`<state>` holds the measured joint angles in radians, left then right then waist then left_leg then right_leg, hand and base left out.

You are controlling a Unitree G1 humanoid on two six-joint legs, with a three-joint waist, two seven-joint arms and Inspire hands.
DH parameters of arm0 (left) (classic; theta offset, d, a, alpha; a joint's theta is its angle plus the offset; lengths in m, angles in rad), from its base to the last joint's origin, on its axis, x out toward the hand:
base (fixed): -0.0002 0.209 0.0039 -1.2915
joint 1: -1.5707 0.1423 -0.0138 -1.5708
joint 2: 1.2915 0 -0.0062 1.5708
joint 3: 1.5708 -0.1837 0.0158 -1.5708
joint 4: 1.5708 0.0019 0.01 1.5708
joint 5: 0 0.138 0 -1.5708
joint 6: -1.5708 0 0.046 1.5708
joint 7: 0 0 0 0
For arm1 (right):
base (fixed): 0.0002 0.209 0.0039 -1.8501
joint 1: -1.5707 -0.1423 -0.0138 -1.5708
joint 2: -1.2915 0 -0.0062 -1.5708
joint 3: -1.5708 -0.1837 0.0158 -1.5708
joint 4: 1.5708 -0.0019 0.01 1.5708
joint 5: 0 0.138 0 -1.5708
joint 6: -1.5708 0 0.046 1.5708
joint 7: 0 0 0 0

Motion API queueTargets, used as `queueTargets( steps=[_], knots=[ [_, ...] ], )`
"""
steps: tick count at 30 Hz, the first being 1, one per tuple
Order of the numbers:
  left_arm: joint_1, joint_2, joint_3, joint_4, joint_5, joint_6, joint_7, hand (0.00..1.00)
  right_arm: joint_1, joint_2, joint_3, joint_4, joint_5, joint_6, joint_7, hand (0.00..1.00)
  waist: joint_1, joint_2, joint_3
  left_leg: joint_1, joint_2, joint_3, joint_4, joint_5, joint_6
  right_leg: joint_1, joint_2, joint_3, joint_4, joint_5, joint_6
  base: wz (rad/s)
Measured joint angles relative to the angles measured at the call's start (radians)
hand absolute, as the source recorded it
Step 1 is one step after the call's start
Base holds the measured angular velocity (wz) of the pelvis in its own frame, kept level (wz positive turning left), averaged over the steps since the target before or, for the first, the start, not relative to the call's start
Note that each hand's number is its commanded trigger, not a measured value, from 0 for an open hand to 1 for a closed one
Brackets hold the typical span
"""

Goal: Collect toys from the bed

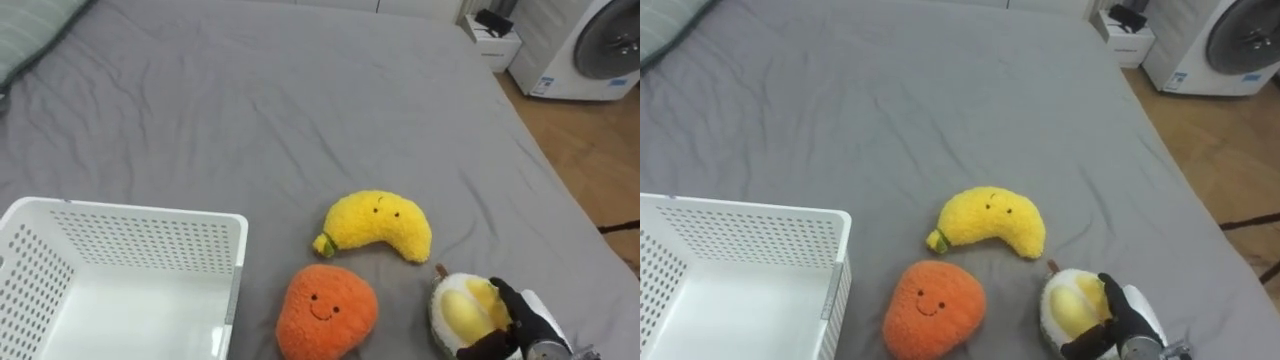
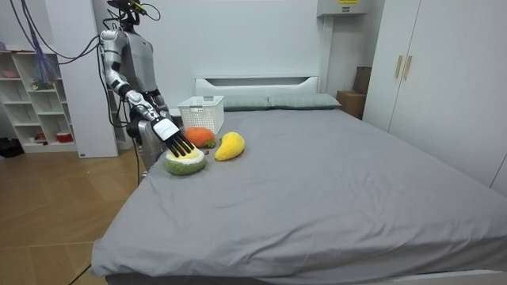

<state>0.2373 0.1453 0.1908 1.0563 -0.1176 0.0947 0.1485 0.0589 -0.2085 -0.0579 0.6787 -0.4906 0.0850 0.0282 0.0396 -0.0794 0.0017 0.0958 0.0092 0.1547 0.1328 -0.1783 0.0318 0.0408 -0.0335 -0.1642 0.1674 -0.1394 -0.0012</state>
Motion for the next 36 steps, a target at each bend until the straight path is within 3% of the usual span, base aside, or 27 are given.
queueTargets(
  steps=[4, 5, 6, 7, 20, 36],
  knots=[
    [-0.001, -0.003, -0.028, 0.0, 0.0, 0.0, 0.023, 0.0, 0.002, 0.011, 0.017, 0.009, -0.065, 0.001, -0.046, 0.0, 0.005, 0.004, -0.001, -0.007, -0.002, -0.004, 0.0, 0.0, 0.0, -0.002, 0.001, -0.002, -0.001, 0.0, 0.0, 0.0],
    [-0.001, -0.003, -0.035, -0.002, -0.001, 0.0, 0.025, 0.0, 0.002, 0.014, 0.023, 0.013, -0.067, 0.001, -0.065, 0.06, 0.007, 0.006, -0.0012, -0.007, -0.002, -0.004, 0.0, 0.0, 0.0, -0.002, 0.002, -0.002, 0.001, 0.0, 0.0, 0.0],
    [-0.001, -0.003, -0.038, -0.003, -0.001, 0.0, 0.026, 0.0, 0.003, 0.015, 0.027, 0.014, -0.071, 0.001, -0.075, 0.77, 0.008, 0.007, -0.0007, -0.007, -0.001, -0.004, 0.0, 0.0, 0.0, -0.002, 0.003, -0.002, 0.001, 0.0, 0.0, 0.0],
    [-0.002, -0.003, -0.041, -0.005, -0.001, 0.0, 0.026, 0.0, 0.004, 0.015, 0.037, 0.018, -0.083, 0.001, -0.095, 1.0, 0.012, 0.009, -0.0006, -0.007, -0.001, -0.004, 0.001, 0.0, 0.0, -0.003, 0.002, -0.004, 0.001, 0.0, 0.0, 0.0],
    [-0.01, -0.01, -0.056, -0.012, -0.004, -0.009, 0.021, 0.0, -0.004, 0.012, 0.055, 0.096, -0.169, -0.008, -0.308, 1.0, 0.043, 0.023, 0.0006, 0.0, -0.004, -0.026, 0.001, 0.0, 0.0, 0.021, 0.001, -0.027, -0.016, 0.0, 0.001, 0.05],
    [-0.013, -0.001, -0.077, -0.014, -0.007, -0.014, 0.004, 0.0, -0.017, 0.013, 0.112, 0.148, -0.159, -0.017, -0.338, 1.0, 0.05, 0.018, 0.002, 0.002, -0.007, -0.045, 0.003, 0.0, 0.0, 0.043, -0.001, -0.041, -0.019, -0.001, 0.002, 0.02]
  ],
)
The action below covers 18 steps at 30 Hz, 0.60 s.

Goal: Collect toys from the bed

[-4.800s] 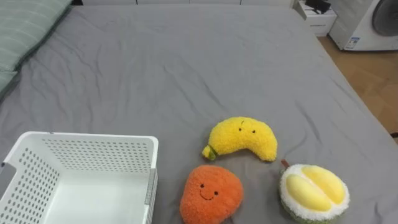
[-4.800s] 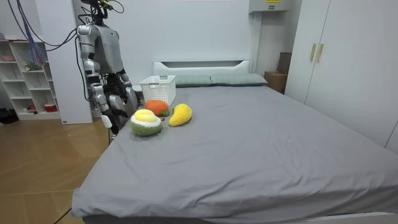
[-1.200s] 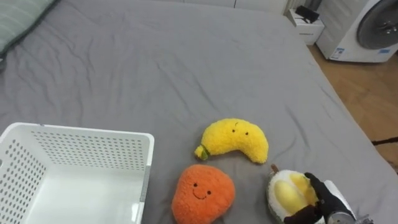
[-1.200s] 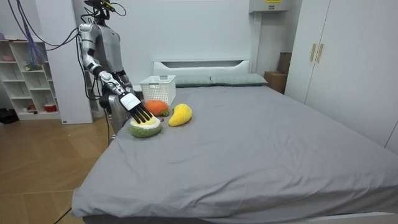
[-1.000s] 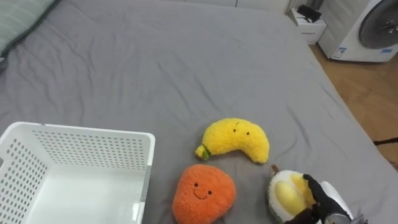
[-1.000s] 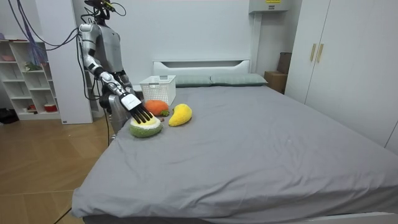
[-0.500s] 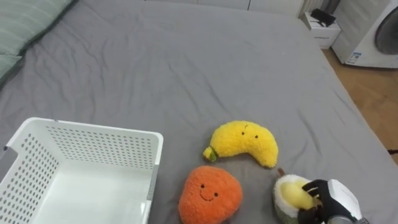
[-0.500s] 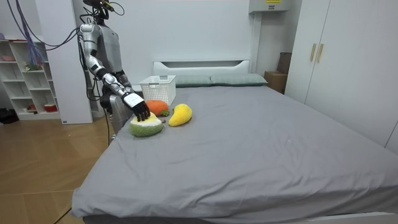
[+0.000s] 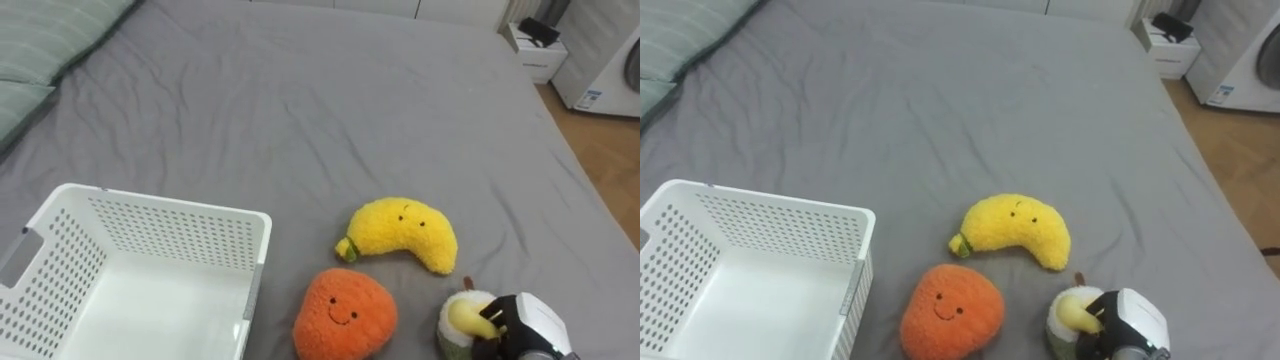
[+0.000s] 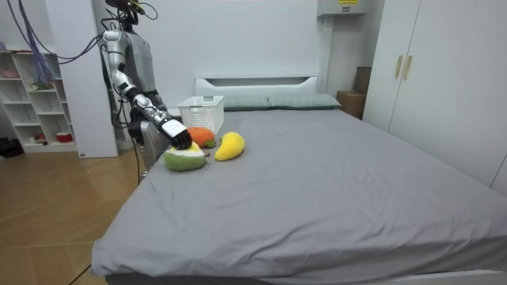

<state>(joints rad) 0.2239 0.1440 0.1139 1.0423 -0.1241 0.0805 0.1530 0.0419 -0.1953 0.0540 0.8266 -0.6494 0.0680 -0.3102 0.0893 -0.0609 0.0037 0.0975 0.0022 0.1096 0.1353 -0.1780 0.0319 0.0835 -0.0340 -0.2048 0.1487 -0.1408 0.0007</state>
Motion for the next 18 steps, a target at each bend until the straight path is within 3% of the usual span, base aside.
queueTargets(
  steps=[9, 12, 13, 18],
  knots=[
    [-0.001, 0.005, 0.01, 0.015, 0.0, -0.016, -0.031, 0.0, -0.002, -0.008, -0.062, -0.016, 0.116, -0.02, -0.004, 1.0, -0.005, 0.0, 0.0004, 0.002, 0.0, 0.0, 0.0, 0.0, 0.0, -0.009, -0.002, 0.002, 0.001, -0.001, 0.001, 0.0],
    [-0.001, 0.0, 0.041, 0.012, 0.001, -0.016, -0.031, 0.0, 0.005, -0.007, -0.091, -0.112, 0.146, -0.024, 0.008, 1.0, -0.01, 0.001, 0.0061, -0.002, 0.001, 0.012, -0.001, 0.001, 0.0, -0.019, -0.001, 0.01, 0.005, 0.0, 0.0, -0.09],
    [-0.001, 0.001, 0.046, 0.013, 0.001, -0.015, -0.031, 0.0, 0.012, -0.007, -0.1, -0.169, 0.145, -0.024, 0.009, 1.0, -0.031, 0.002, 0.0059, -0.004, 0.001, 0.014, -0.002, 0.001, 0.0, -0.017, -0.002, 0.01, 0.004, 0.0, 0.0, 0.0],
    [0.001, -0.002, 0.071, 0.015, 0.028, -0.008, -0.043, 0.0, 0.031, -0.007, -0.161, -0.416, 0.147, -0.024, 0.019, 1.0, -0.056, 0.001, 0.0041, -0.017, 0.002, 0.016, -0.002, 0.001, 0.0, -0.034, -0.005, 0.011, 0.003, 0.0, 0.0, 0.0]
  ],
)
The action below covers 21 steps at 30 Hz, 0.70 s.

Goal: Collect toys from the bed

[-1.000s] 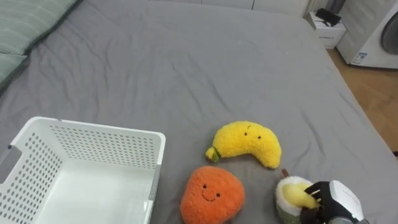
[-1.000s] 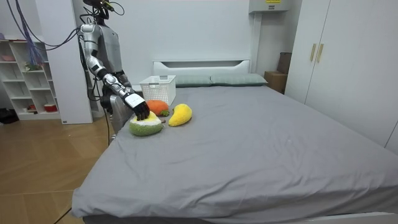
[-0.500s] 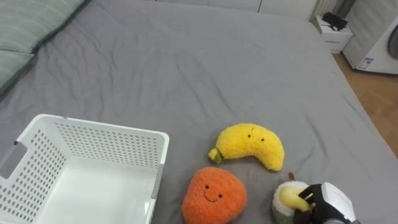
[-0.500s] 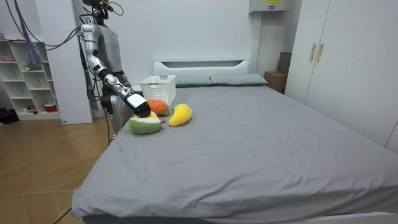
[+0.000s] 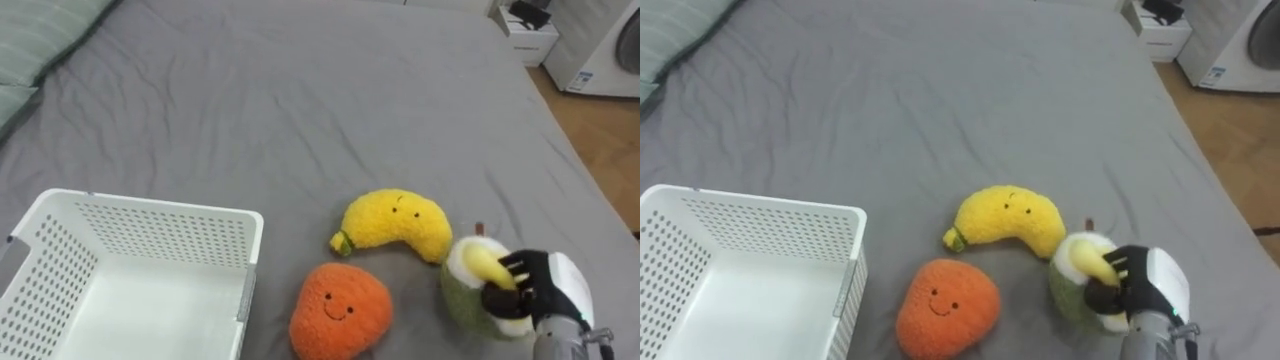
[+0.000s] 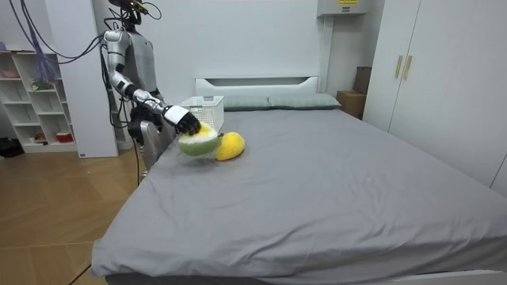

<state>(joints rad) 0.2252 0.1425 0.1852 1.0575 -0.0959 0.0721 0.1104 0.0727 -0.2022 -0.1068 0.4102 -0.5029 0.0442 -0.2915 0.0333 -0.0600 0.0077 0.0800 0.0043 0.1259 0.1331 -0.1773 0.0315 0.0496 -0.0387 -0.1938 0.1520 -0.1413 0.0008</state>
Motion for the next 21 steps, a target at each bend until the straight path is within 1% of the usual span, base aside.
queueTargets(
  steps=[1, 2, 4, 11, 13, 15, 17, 18, 19, 21],
  knots=[
    [0.001, 0.0, 0.008, 0.0, 0.0, 0.008, -0.005, 0.0, 0.0, 0.0, -0.015, -0.069, 0.004, 0.0, 0.009, 1.0, -0.01, 0.001, -0.0004, 0.0, 0.0, 0.001, -0.002, 0.0, 0.0, 0.0, 0.0, 0.0, 0.0, 0.0, 0.0, -0.03],
    [0.001, 0.0, 0.01, 0.002, -0.001, 0.01, -0.006, 0.0, 0.0, -0.002, -0.031, -0.125, 0.007, -0.001, 0.011, 1.0, -0.013, 0.0, -0.0008, 0.001, 0.0, 0.003, -0.002, 0.0, 0.0, 0.001, 0.0, 0.002, 0.001, 0.0, 0.0, -0.03],
    [0.001, 0.0, 0.012, 0.002, -0.001, 0.01, -0.005, 0.0, 0.0, -0.006, -0.045, -0.177, 0.016, -0.002, 0.012, 1.0, -0.013, -0.003, -0.0026, 0.002, 0.0, 0.003, -0.002, 0.0, 0.0, 0.001, 0.0, 0.002, 0.003, 0.0, 0.0, 0.0],
    [0.0, -0.006, 0.019, 0.004, -0.005, 0.01, -0.004, 0.0, -0.001, -0.009, -0.032, -0.322, 0.091, 0.001, 0.057, 1.0, -0.001, -0.002, -0.0038, 0.007, 0.001, 0.019, 0.001, 0.0, 0.0, -0.011, 0.002, 0.014, 0.023, -0.003, -0.001, -0.07],
    [0.0, -0.008, 0.019, 0.004, -0.004, 0.008, -0.005, 0.0, -0.003, -0.009, -0.031, -0.395, 0.109, 0.002, 0.087, 1.0, 0.001, -0.002, -0.0038, 0.002, 0.001, 0.024, 0.002, 0.001, 0.001, -0.015, 0.004, 0.017, 0.028, -0.003, -0.001, -0.05],
    [-0.001, -0.008, 0.019, 0.004, -0.002, 0.008, -0.005, 0.0, -0.012, -0.009, -0.03, -0.428, 0.121, 0.001, 0.102, 1.0, 0.003, -0.003, -0.0035, 0.001, 0.001, 0.024, 0.002, 0.001, 0.001, -0.016, 0.004, 0.019, 0.03, -0.003, -0.001, -0.02],
    [-0.001, -0.008, 0.014, 0.004, -0.011, 0.006, -0.006, 0.0, -0.032, -0.011, -0.014, -0.449, 0.152, 0.003, 0.119, 1.0, 0.007, -0.004, -0.0023, -0.001, 0.001, 0.023, 0.002, 0.001, 0.001, -0.019, 0.003, 0.019, 0.031, -0.003, -0.001, 0.0],
    [-0.002, -0.008, 0.006, 0.008, -0.011, 0.002, -0.005, 0.0, -0.047, -0.011, 0.008, -0.471, 0.159, 0.003, 0.138, 1.0, 0.011, -0.004, -0.0024, -0.002, 0.001, 0.021, 0.002, 0.001, 0.001, -0.024, 0.003, 0.021, 0.034, -0.003, -0.001, -0.08],
    [-0.01, -0.007, 0.006, 0.025, -0.011, -0.008, -0.005, 0.0, -0.067, -0.012, 0.035, -0.485, 0.162, 0.003, 0.159, 1.0, 0.019, -0.004, -0.0023, -0.002, 0.001, 0.024, 0.001, 0.001, 0.001, -0.029, 0.004, 0.027, 0.035, -0.003, -0.002, -0.1],
    [-0.022, -0.007, 0.004, 0.037, -0.013, -0.017, -0.005, 0.0, -0.092, -0.013, 0.069, -0.501, 0.178, 0.003, 0.187, 1.0, 0.037, -0.006, -0.0015, -0.003, 0.001, 0.024, 0.0, 0.001, 0.001, -0.029, 0.005, 0.026, 0.035, -0.003, -0.002, -0.03]
  ],
)
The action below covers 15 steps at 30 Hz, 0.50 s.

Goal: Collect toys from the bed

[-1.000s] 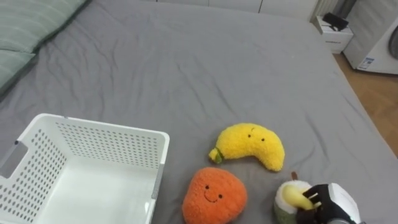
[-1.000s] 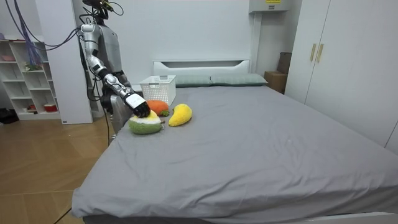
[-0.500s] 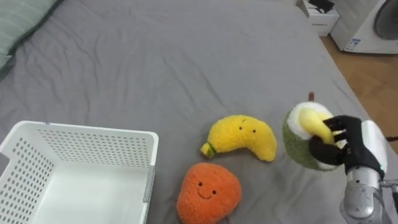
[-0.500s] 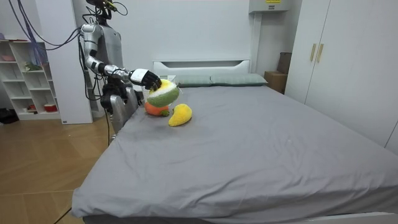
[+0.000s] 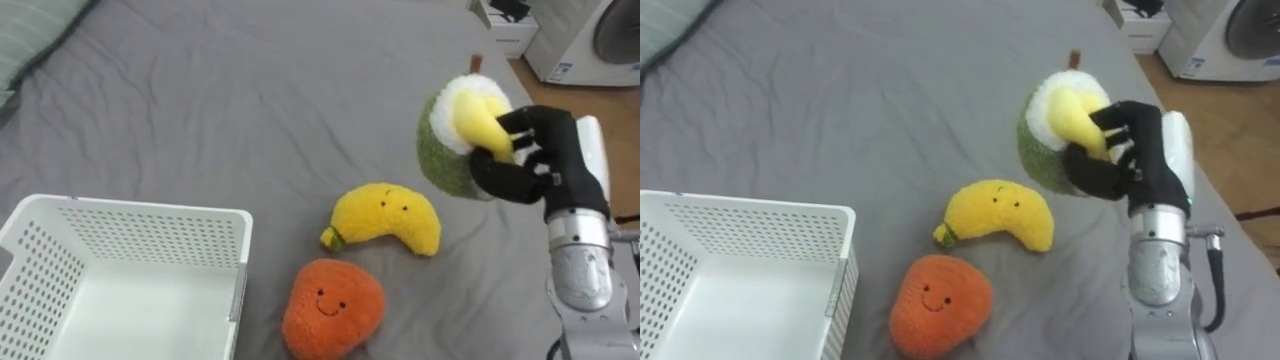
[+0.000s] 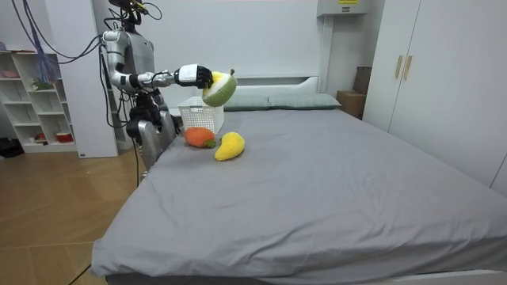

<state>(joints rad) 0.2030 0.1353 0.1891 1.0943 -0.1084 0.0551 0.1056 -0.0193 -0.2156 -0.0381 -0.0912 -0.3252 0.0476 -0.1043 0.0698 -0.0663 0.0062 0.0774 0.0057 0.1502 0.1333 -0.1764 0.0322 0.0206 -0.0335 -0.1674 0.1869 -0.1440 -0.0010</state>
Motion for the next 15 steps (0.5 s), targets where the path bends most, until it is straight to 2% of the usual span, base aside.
queueTargets(
  steps=[2, 3, 5, 8, 10, 13, 15],
  knots=[
    [-0.007, 0.0, -0.009, 0.001, -0.016, -0.02, 0.0, 0.0, -0.026, -0.002, 0.06, -0.041, 0.014, 0.012, 0.043, 1.0, 0.023, -0.005, -0.0008, -0.007, 0.0, -0.002, 0.001, 0.0, 0.0, -0.003, -0.001, -0.002, -0.001, 0.0, 0.0, 0.05],
    [-0.008, -0.002, -0.011, -0.002, -0.013, -0.02, 0.0, 0.0, -0.036, -0.002, 0.076, -0.047, 0.016, 0.012, 0.058, 1.0, 0.026, -0.006, -0.001, -0.01, 0.0, -0.004, 0.002, 0.0, 0.0, -0.004, -0.001, -0.004, -0.001, 0.0, 0.0, 0.09],
    [-0.024, -0.005, -0.011, -0.008, 0.011, -0.02, 0.0, 0.0, -0.075, 0.002, 0.125, -0.062, 0.015, 0.018, 0.109, 1.0, 0.063, -0.009, -0.0015, -0.013, -0.001, -0.017, 0.002, 0.0, 0.0, -0.002, -0.002, -0.015, -0.001, 0.0, 0.0, 0.14],
    [-0.039, -0.005, -0.031, -0.008, 0.014, -0.024, 0.001, 0.0, -0.114, 0.003, 0.17, -0.062, 0.003, 0.02, 0.148, 1.0, 0.091, -0.011, -0.0009, -0.013, -0.002, -0.031, 0.002, 0.001, 0.001, 0.004, -0.002, -0.03, -0.002, 0.0, 0.0, 0.18],
    [-0.049, -0.006, -0.05, -0.006, 0.011, -0.029, 0.001, 0.0, -0.128, 0.018, 0.218, -0.062, -0.012, 0.02, 0.174, 1.0, 0.117, -0.013, 0.0011, -0.012, -0.002, -0.05, 0.003, 0.001, 0.0, 0.015, -0.003, -0.046, -0.005, 0.0, 0.0, 0.22],
    [-0.064, -0.011, -0.06, -0.001, 0.011, -0.03, 0.001, 0.0, -0.132, 0.022, 0.293, -0.062, -0.028, 0.023, 0.209, 1.0, 0.161, -0.019, 0.0065, -0.016, -0.002, -0.053, 0.002, 0.001, 0.0, 0.015, -0.004, -0.053, -0.008, 0.0, 0.0, 0.06],
    [-0.066, -0.011, -0.076, -0.001, 0.011, -0.031, 0.001, 0.0, -0.133, 0.025, 0.326, -0.062, -0.04, 0.031, 0.233, 1.0, 0.181, -0.019, 0.0067, -0.019, -0.003, -0.055, 0.002, 0.001, 0.0, 0.015, -0.004, -0.055, -0.009, 0.0, 0.0, 0.03]
  ],
)
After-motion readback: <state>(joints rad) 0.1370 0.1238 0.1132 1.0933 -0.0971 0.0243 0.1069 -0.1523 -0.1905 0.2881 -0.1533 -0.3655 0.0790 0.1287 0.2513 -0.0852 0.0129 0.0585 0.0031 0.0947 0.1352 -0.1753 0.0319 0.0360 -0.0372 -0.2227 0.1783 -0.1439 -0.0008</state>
